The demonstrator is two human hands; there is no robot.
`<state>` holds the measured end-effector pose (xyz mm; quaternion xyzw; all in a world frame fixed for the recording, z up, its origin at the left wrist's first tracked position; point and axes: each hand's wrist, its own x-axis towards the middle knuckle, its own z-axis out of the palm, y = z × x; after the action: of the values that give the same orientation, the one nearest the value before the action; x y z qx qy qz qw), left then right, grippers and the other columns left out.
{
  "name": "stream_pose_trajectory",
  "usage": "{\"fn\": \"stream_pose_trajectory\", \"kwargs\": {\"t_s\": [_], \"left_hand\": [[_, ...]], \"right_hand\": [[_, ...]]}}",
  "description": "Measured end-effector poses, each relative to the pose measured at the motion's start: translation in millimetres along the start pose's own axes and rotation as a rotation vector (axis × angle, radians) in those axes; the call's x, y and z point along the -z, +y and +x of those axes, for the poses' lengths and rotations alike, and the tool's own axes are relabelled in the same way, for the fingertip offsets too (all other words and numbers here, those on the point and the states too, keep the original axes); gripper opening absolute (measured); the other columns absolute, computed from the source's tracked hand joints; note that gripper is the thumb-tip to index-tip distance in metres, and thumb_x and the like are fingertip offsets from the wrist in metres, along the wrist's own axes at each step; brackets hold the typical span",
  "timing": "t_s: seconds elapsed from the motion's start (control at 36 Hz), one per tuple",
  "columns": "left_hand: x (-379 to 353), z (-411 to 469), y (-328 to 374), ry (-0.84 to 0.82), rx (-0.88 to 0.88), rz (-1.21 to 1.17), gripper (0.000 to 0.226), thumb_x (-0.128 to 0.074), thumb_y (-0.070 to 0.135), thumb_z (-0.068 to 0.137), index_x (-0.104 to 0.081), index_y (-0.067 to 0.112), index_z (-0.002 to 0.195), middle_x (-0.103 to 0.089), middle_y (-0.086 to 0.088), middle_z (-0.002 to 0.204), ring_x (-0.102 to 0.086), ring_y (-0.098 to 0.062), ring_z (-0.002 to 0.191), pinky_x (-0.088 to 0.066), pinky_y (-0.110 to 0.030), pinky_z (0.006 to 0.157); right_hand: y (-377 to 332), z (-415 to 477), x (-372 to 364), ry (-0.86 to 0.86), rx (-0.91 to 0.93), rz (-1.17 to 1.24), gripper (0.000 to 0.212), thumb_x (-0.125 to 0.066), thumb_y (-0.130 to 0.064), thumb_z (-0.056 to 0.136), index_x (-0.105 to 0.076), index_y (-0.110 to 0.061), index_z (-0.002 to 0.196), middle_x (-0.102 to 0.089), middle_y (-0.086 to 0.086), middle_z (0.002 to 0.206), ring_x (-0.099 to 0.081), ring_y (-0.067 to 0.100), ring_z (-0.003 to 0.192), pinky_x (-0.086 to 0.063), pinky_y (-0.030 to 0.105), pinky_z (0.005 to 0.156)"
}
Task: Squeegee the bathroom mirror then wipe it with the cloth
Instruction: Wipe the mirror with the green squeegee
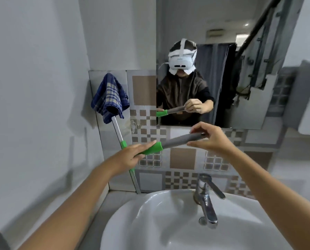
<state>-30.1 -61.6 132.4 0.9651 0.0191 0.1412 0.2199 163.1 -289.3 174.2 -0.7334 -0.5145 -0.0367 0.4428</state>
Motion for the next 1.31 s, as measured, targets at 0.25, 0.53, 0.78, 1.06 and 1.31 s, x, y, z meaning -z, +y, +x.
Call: {"fn": "stream_pose_trajectory", "kwargs": {"t_s": [0.25, 0.53, 0.78, 1.06, 1.31], "left_hand": [[-21.1, 43.7, 71.4, 0.021, -0.168, 0.045, 0.049, -0.040, 0.016, 0.098, -0.029, 0.040, 0.139, -0.054, -0.002, 0.101, -0.047, -0.010, 0.088, -0.038, -0.020, 0.079], [-45.4, 84.3, 119.5, 0.085, -0.297, -0.016, 0.046, -0.048, 0.018, 0.096, -0.033, 0.039, 0.134, -0.060, -0.004, 0.118, -0.053, -0.015, 0.106, -0.042, -0.024, 0.094], [-29.0, 121.9, 145.9, 0.196, -0.455, 0.038, 0.040, -0.055, 0.026, 0.092, -0.049, 0.024, 0.131, -0.061, 0.005, 0.123, -0.052, -0.002, 0.107, -0.041, -0.021, 0.095], [90.5, 191.4, 143.4, 0.826, -0.450, 0.006, 0.038, -0.051, 0.029, 0.093, -0.054, 0.014, 0.128, -0.041, 0.007, 0.137, -0.043, -0.013, 0.127, -0.033, -0.026, 0.107], [110.6, 243.0, 86.0, 0.865, -0.091, 0.168, 0.077, -0.047, 0.044, 0.092, -0.007, 0.011, 0.148, 0.002, -0.003, 0.157, 0.005, -0.012, 0.142, -0.019, -0.038, 0.116]], "right_hand": [[7.6, -38.1, 44.6, -0.201, 0.242, -0.531, 0.030, -0.070, -0.018, 0.078, -0.063, -0.016, 0.107, -0.066, -0.001, 0.095, -0.055, 0.012, 0.080, -0.046, 0.024, 0.074], [16.4, -60.3, 83.3, -0.110, 0.162, -0.610, 0.036, -0.065, -0.034, 0.083, -0.058, -0.025, 0.117, -0.066, -0.006, 0.102, -0.060, 0.016, 0.090, -0.050, 0.035, 0.072], [20.6, -53.0, 116.5, -0.001, 0.218, -0.643, 0.041, -0.060, -0.041, 0.085, -0.054, -0.031, 0.124, -0.063, -0.014, 0.108, -0.060, 0.010, 0.089, -0.043, 0.026, 0.061], [-44.5, 40.2, 208.5, 0.255, 0.362, -0.742, 0.047, -0.060, -0.036, 0.086, -0.048, -0.041, 0.130, -0.056, -0.018, 0.096, -0.052, 0.005, 0.074, -0.040, 0.021, 0.047], [-136.9, 157.9, 262.3, 0.416, 0.454, -0.881, 0.048, -0.050, -0.045, 0.087, -0.040, -0.044, 0.134, -0.056, -0.010, 0.089, -0.050, 0.011, 0.073, -0.031, 0.024, 0.051]]}}
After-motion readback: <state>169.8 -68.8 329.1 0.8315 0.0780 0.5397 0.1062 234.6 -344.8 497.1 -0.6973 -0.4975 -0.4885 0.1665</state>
